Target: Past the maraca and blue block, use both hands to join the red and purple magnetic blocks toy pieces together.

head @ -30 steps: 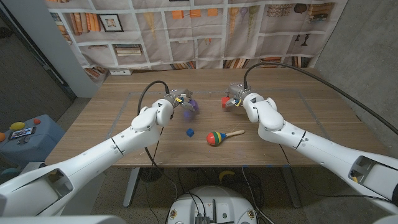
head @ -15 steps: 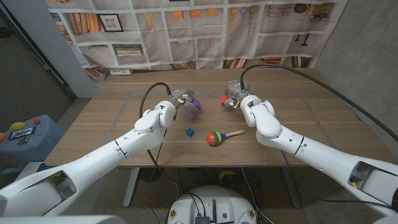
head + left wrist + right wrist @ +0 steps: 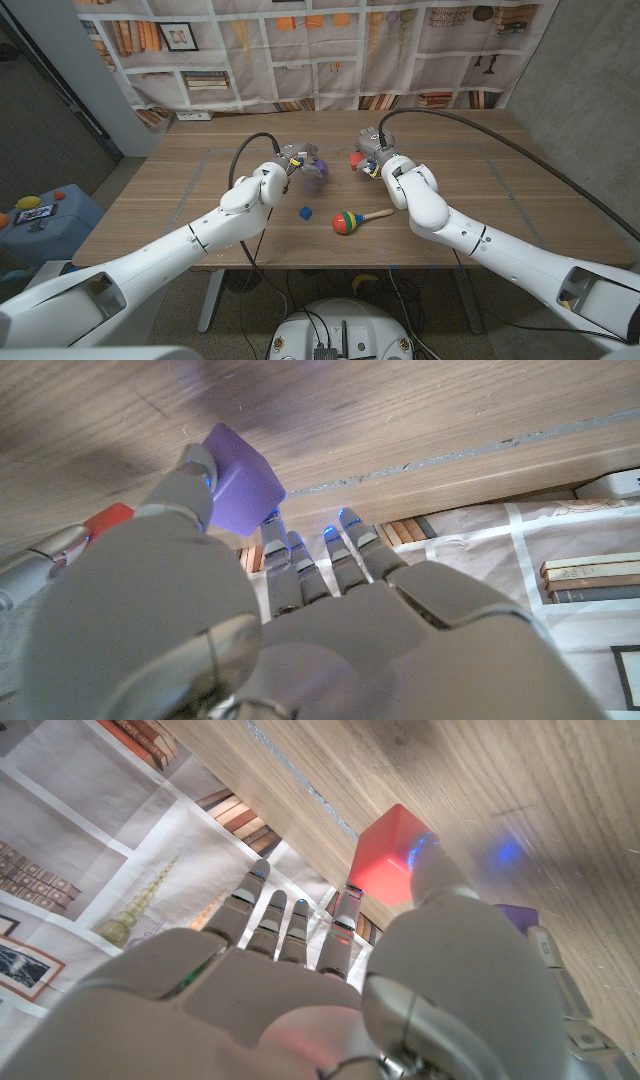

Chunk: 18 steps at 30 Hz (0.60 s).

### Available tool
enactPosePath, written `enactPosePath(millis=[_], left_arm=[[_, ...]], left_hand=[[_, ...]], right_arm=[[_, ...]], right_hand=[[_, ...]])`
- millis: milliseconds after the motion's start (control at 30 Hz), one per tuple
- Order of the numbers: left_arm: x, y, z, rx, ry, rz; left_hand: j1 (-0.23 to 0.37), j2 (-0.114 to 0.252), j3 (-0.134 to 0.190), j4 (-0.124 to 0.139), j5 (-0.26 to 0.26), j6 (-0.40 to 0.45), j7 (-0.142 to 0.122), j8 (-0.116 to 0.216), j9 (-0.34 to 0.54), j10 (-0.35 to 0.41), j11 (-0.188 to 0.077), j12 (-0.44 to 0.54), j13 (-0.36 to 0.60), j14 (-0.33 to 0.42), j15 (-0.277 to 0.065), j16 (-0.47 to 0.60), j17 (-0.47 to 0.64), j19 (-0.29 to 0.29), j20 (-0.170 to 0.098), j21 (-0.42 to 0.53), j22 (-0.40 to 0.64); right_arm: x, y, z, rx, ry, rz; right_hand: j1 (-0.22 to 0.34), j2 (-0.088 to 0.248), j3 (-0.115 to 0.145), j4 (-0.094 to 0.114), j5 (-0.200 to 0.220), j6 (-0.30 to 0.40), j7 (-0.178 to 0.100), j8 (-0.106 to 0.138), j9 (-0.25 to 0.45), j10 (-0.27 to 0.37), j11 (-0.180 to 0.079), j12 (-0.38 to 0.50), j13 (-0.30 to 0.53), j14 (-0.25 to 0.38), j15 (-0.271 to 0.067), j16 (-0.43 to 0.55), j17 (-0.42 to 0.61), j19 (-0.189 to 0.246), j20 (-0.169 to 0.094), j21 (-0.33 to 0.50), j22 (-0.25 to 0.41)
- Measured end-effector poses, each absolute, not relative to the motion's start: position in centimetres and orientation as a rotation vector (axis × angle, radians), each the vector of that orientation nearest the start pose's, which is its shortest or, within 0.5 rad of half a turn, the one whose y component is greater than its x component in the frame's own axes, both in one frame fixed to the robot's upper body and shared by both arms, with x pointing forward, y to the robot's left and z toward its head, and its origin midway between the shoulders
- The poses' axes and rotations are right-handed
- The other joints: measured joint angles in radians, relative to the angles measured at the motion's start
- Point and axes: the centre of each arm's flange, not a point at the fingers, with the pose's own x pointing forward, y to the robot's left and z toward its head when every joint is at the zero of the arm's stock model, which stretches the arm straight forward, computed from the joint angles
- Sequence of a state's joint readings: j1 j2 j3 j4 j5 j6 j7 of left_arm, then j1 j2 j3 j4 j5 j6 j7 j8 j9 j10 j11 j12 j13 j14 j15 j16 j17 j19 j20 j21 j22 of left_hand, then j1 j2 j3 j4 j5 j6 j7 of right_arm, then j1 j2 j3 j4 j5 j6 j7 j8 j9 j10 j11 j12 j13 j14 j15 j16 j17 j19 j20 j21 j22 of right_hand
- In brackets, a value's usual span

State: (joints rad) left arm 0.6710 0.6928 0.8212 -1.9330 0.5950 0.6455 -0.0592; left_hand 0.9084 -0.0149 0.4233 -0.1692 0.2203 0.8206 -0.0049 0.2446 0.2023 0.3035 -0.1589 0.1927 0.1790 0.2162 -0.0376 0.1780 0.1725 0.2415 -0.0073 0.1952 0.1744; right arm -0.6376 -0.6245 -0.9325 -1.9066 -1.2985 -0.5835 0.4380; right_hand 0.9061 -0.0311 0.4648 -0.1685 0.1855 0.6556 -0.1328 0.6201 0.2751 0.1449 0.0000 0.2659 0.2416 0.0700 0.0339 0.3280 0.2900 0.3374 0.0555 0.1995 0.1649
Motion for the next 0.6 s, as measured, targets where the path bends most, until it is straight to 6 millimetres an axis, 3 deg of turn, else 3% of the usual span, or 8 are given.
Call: enactPosePath(millis=[600], left_arm=[[58.1, 13.4, 2.4, 1.388, -0.511, 0.049]], left_hand=[[-0.001, 0.001, -0.003, -0.003, 0.000, 0.000, 0.000, -0.006, 0.000, 0.000, 0.000, 0.000, 0.000, 0.000, 0.000, 0.000, 0.000, 0.000, 0.000, 0.000, 0.000]], right_arm=[[56.0, -8.1, 2.0, -1.998, -0.544, -0.196]], right_hand=[[0.017, 0.017, 0.000, 0.000, 0.000, -0.004, -0.004, 0.000, -0.003, 0.000, 0.000, -0.004, -0.005, -0.004, -0.004, 0.000, 0.001, 0.000, 0.000, 0.000, 0.000]])
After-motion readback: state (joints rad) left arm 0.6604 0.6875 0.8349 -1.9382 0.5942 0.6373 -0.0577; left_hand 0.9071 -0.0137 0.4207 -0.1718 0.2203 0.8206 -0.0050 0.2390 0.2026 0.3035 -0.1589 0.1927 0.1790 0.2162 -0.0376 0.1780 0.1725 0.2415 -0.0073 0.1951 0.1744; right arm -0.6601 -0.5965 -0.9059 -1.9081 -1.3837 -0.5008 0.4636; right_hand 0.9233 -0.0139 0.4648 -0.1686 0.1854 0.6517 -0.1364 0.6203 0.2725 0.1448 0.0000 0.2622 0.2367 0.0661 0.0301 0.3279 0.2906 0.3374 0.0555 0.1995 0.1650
